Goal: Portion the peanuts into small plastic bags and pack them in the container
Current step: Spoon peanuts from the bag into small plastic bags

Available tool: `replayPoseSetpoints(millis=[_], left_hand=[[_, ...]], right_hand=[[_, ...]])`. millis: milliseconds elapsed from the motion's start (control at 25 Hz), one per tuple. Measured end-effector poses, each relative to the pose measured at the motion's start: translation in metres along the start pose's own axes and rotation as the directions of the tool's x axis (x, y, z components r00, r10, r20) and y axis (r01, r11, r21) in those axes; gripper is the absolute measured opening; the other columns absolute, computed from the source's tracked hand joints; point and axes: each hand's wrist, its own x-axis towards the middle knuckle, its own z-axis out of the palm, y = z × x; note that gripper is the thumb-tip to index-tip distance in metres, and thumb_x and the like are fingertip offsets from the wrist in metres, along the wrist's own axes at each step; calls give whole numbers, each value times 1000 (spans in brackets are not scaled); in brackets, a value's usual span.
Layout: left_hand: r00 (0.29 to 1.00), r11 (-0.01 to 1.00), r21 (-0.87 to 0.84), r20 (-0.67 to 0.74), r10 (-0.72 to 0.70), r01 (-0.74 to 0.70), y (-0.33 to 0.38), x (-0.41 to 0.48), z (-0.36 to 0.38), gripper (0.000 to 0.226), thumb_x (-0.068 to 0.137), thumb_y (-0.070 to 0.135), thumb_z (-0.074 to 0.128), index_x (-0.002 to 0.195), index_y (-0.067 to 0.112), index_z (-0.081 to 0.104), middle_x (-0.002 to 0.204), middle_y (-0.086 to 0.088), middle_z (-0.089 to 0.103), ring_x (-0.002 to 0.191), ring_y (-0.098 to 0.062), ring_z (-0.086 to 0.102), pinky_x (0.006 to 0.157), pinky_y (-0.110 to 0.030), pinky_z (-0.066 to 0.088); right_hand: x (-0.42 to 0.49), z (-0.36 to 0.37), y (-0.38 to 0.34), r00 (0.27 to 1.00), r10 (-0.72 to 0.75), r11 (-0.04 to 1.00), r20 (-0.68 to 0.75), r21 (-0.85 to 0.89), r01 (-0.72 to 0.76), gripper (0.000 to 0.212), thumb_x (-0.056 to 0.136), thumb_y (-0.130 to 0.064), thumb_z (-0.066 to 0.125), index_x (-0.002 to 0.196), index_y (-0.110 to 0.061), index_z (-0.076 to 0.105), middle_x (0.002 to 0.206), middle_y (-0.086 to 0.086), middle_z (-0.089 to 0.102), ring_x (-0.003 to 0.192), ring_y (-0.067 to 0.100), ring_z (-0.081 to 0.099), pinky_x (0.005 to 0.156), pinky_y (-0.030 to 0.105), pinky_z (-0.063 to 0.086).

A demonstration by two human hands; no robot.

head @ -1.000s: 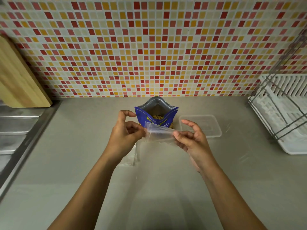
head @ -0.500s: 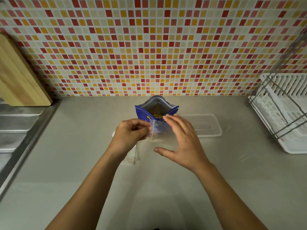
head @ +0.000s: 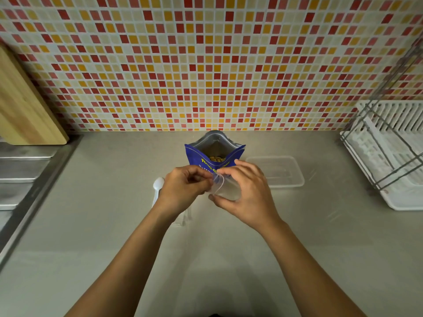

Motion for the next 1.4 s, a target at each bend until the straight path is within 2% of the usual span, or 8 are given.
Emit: replayPoseSetpoints(millis=[160, 280, 360, 480, 800, 920, 1080, 1400], left_hand=[[998, 977, -204, 33, -57, 63, -3, 3, -8, 11, 88, 17, 61, 94, 11, 68, 85, -5, 69, 68, -8, 65, 64, -19, 54], [959, 939, -319, -204, -198, 126, -32, 23, -39, 10, 90, 18, 58, 89, 13, 67, 83, -6, 67, 63, -9, 64, 61, -18, 52], [896, 972, -74, -376, -234, 223, -73, 36, -64, 9, 85, 12, 61, 81, 16, 68, 82, -9, 68, 68, -16, 66, 65, -22, 53], [889, 792, 452, -393, -236, 410, -127, 41, -78, 10, 81, 17, 63, 87, 12, 71, 86, -9, 69, 86, -28, 63, 72, -28, 45], [879, 584, 660, -404, -253, 472, -145, 46, -62, 21, 83, 16, 52, 81, 1, 66, 80, -18, 67, 80, -36, 63, 64, -31, 47], [854, 734, 505, -483, -194, 453, -112, 50, -64, 23, 84, 16, 52, 79, -2, 65, 72, -16, 63, 75, -36, 62, 62, -32, 45], [886, 990, -26, -444, -134, 136, -23, 53, -54, 16, 94, 17, 44, 98, 8, 57, 82, -7, 59, 66, -19, 60, 57, -28, 52], [974, 978, 208, -214, 71, -26, 27, 62, -41, 15, 83, 21, 68, 96, 17, 62, 91, 1, 66, 90, -16, 63, 67, -28, 57]], right_hand=[[0, -3, -4, 991, 122, 947, 55, 294, -132, 51, 67, -45, 77, 111, -27, 59, 111, -11, 63, 107, 5, 52, 89, 24, 46], [-2, -6, -1, 975, 207, 873, 82, 435, -222, 57, 66, -45, 76, 116, -31, 53, 115, -15, 59, 110, -3, 53, 87, 13, 46], [-3, -6, 1, 970, 233, 856, 71, 458, -239, 60, 65, -43, 78, 118, -30, 52, 114, -16, 59, 110, -10, 51, 86, 3, 40], [-3, -3, 1, 966, 248, 841, 71, 480, -251, 62, 63, -42, 79, 117, -32, 51, 116, -14, 59, 110, -10, 51, 88, 5, 42], [-2, -4, 10, 955, 287, 830, 69, 480, -285, 66, 65, -38, 79, 123, -24, 52, 122, -5, 60, 112, 3, 54, 85, -1, 38], [-2, -5, 13, 950, 309, 816, 41, 501, -288, 65, 63, -41, 78, 120, -24, 53, 119, -6, 61, 108, -3, 54, 86, 1, 39], [1, 0, 19, 938, 347, 801, 4, 519, -299, 62, 63, -40, 79, 118, -22, 55, 112, -8, 62, 102, -5, 55, 82, 3, 39], [33, 1, 33, 931, 364, 735, 29, 604, -306, 51, 69, -33, 79, 113, -25, 55, 111, -9, 63, 104, 5, 59, 83, 13, 46]])
